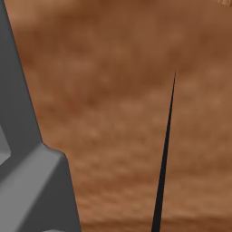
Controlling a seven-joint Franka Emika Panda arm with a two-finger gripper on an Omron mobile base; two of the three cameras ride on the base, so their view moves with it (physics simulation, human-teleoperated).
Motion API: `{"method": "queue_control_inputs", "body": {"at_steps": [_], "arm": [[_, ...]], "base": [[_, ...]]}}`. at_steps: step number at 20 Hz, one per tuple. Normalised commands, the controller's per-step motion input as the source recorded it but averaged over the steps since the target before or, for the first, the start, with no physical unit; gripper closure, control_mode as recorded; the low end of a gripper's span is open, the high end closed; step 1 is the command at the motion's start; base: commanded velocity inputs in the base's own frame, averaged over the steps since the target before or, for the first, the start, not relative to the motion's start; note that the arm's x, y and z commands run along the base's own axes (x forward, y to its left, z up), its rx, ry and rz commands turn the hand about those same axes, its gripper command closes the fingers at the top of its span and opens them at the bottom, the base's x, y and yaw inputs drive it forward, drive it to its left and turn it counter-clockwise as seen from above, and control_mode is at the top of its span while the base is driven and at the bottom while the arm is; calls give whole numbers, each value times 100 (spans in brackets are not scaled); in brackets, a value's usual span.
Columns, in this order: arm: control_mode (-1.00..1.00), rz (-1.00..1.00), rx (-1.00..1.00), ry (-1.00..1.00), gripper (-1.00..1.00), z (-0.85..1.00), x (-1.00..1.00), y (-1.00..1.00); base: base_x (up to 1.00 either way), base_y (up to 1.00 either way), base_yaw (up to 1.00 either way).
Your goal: Pick up the bagel from the plate, place it on the toaster oven rack, close the door, and set the timer.
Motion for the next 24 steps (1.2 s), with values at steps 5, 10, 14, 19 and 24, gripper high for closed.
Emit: {"method": "queue_control_inputs", "body": {"at_steps": [5,10,14,19,24], "arm": [[-100,0,10,1,-100,0,43,-18],[-100,0,7,2,-100,0,33,-12],[-100,0,6,0,-100,-6,25,-13],[-100,0,10,-7,-100,-17,15,-14],[-100,0,6,0,-100,-8,20,-13]], "base": [[0,0,0],[0,0,0],[0,0,0],[0,0,0],[0,0,0]]}}
